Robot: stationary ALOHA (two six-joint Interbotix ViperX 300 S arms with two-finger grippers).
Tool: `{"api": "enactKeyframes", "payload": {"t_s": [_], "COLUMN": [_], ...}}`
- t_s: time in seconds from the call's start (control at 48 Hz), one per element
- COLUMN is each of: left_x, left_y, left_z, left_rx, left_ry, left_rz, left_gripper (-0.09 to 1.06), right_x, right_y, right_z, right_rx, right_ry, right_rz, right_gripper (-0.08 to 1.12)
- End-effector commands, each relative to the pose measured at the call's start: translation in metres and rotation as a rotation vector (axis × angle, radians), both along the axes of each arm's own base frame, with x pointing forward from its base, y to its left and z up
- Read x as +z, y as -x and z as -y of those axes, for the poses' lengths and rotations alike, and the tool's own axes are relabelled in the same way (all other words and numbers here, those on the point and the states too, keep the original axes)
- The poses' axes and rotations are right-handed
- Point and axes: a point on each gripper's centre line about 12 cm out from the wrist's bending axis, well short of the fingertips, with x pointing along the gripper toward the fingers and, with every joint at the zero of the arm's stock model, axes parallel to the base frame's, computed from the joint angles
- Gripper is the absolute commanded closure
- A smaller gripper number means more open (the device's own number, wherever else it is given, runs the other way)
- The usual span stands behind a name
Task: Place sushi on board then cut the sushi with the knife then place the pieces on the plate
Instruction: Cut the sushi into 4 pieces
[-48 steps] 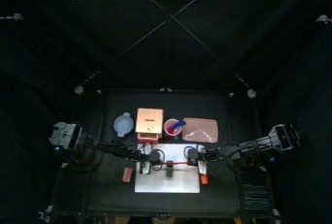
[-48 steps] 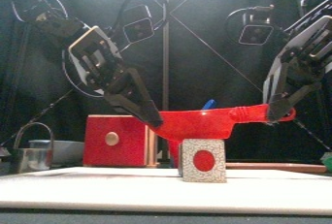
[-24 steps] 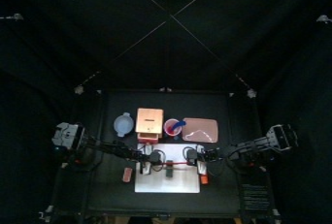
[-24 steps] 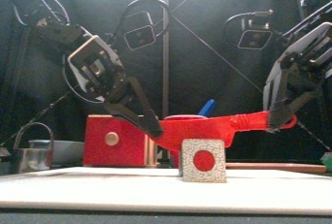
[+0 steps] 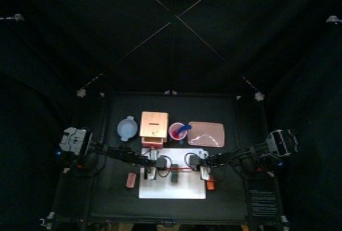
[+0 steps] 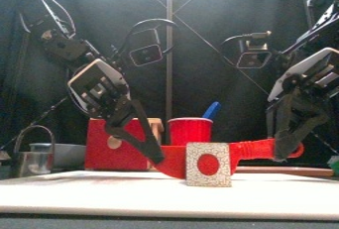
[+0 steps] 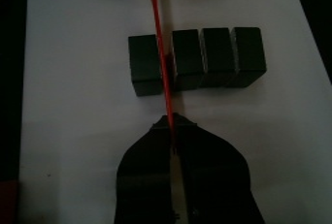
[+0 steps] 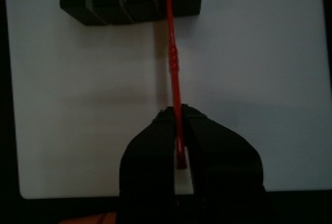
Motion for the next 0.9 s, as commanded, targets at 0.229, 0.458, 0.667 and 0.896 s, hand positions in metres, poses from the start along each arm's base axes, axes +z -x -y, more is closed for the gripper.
{"api": "enactKeyframes", "payload": {"t_s": [0.229, 0.458, 0.667, 0.896], "left_x": [0.023, 0.060, 0.070, 0.064], "left_y": [-0.003, -0.006, 0.002, 0.002], "left_z": [-0.024, -0.021, 0.001, 0.014], "left_rx": [0.018, 0.010, -0.064, -0.099], "left_ry": [-0.036, -0.030, -0.042, -0.040], "left_rz": [0.055, 0.155, 0.179, 0.168], "left_gripper": [0.65, 0.65, 0.65, 0.65], "right_x": [0.020, 0.050, 0.067, 0.061], "right_y": [-0.004, -0.007, 0.002, 0.008], "right_z": [0.017, 0.012, -0.015, -0.041], "right_rx": [-0.004, 0.015, 0.094, 0.123], "right_ry": [0.048, 0.054, 0.044, -0.028], "right_rz": [0.061, 0.109, 0.107, 0.065], "right_gripper": [0.74, 0.74, 0.74, 0.74]}}
